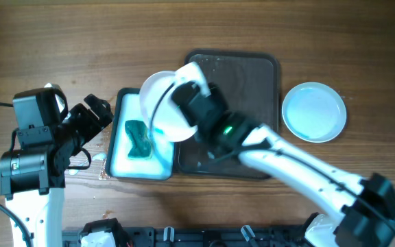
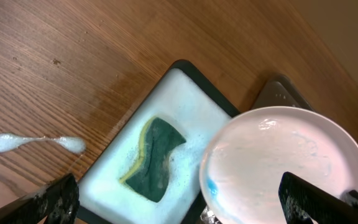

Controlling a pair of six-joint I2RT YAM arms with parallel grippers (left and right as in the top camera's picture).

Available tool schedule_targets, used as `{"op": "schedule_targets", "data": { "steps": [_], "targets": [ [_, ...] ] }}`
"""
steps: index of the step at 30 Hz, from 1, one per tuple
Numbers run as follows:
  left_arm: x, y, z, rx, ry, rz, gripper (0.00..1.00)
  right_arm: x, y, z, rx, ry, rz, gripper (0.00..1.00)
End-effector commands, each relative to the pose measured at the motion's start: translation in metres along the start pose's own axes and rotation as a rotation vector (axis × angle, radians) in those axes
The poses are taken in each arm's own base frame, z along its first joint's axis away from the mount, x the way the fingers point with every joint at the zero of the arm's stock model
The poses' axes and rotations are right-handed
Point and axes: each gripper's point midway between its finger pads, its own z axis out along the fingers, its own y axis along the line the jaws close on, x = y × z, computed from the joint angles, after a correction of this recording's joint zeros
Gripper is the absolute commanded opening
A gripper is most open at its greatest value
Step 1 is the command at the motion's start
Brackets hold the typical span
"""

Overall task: Clean dirty plates on tray and stack at the side
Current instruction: 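Carry the plate right and stack it on the cleaned plates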

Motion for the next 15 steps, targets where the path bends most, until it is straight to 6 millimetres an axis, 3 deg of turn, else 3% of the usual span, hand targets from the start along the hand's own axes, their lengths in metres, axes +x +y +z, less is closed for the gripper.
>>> {"op": "schedule_targets", "data": {
  "steps": [1,3,4,7,9,10,12,15],
  "targets": [
    [-0.005,0.001,-0.002,-0.009,-0.017,0.001,1.00,-0.045,-0.053,-0.047,-0.205,-0.050,0.450,0.04],
    [-0.005,0.001,-0.002,-0.009,-0.017,0.001,1.00,-0.033,-0.125,-0.059,-0.115,-0.029,0.614,0.04],
    [-0.005,0.001,-0.002,-0.009,-0.017,0.001,1.00,-0.012,-0.170,-0.061,-0.025,0.013,0.703,0.04],
    [-0.005,0.001,-0.002,-0.009,-0.017,0.001,1.00,0.070,-0.269,-0.064,0.225,0.192,0.918,0.04],
    [-0.005,0.001,-0.002,-0.009,-0.017,0.001,1.00,0.122,-0.310,-0.064,0.335,0.303,1.016,0.04],
    [-0.005,0.001,-0.002,-0.009,-0.017,0.001,1.00,0.150,-0.325,-0.062,0.375,0.363,1.063,0.04],
    [-0.005,0.001,-0.002,-0.009,-0.017,0.001,1.00,0.199,-0.337,-0.053,0.406,0.483,1.149,0.04],
    [-0.005,0.001,-0.002,-0.009,-0.017,0.001,1.00,0.241,-0.319,-0.031,0.277,0.640,1.194,0.04]
  ]
}}
